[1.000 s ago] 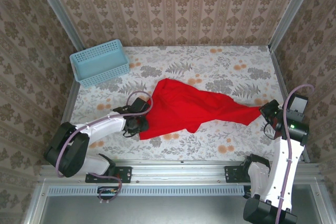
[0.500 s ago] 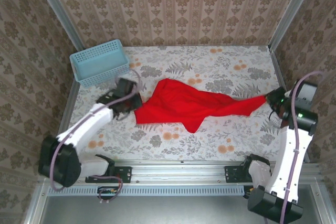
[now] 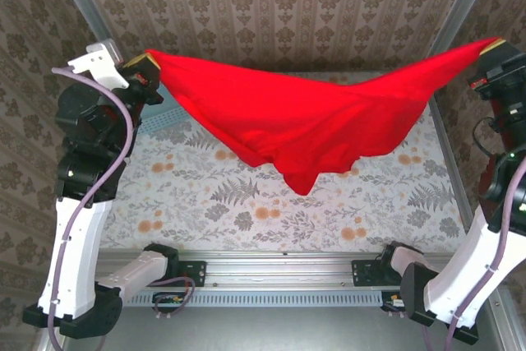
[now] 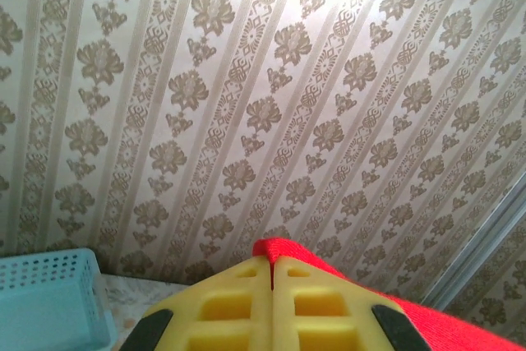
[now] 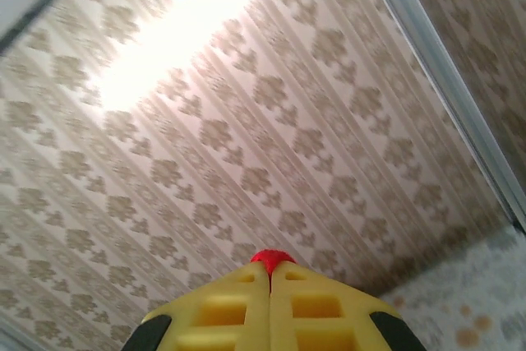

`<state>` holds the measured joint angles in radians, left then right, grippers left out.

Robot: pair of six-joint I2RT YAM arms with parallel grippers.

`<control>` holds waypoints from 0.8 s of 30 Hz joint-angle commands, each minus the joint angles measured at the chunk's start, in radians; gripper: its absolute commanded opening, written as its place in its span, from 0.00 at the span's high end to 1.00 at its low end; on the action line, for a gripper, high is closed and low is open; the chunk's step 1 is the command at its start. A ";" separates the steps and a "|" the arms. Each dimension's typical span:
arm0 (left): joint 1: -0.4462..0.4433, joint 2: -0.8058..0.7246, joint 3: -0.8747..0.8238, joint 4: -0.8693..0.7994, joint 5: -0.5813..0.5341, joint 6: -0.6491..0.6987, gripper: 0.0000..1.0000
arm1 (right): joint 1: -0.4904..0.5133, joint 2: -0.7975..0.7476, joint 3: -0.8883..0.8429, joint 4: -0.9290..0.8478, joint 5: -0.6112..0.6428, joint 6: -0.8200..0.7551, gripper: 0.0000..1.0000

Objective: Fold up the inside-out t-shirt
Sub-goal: Flatten out the T-shirt at the center of the table.

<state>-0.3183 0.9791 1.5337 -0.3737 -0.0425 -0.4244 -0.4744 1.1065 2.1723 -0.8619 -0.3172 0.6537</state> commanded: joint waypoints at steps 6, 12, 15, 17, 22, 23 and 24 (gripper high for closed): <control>0.008 -0.212 -0.030 0.119 0.085 0.120 1.00 | -0.005 0.018 0.357 -0.047 0.146 -0.142 1.00; 0.009 -0.103 -0.086 -0.062 0.017 0.121 1.00 | 0.001 0.054 0.341 -0.040 0.167 -0.148 1.00; 0.010 0.039 -0.152 -0.157 -0.009 0.027 1.00 | 0.002 0.045 0.152 -0.001 0.079 -0.116 1.00; 0.021 0.104 -0.217 -0.155 0.025 -0.043 1.00 | 0.002 0.033 0.012 0.042 0.020 -0.102 1.00; 0.062 0.253 -0.200 -0.126 0.080 -0.109 1.00 | 0.046 0.058 -0.251 0.164 -0.052 -0.062 1.00; 0.073 0.287 -0.161 -0.125 0.092 -0.106 1.00 | 0.077 0.083 -0.257 0.176 -0.030 -0.075 1.00; 0.084 0.330 -0.112 -0.120 0.113 -0.105 1.00 | 0.118 0.120 -0.238 0.169 0.009 -0.091 1.00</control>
<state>-0.2695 1.3247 1.2808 -0.5137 0.0456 -0.4831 -0.4129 1.2037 1.9282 -0.7967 -0.3225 0.5606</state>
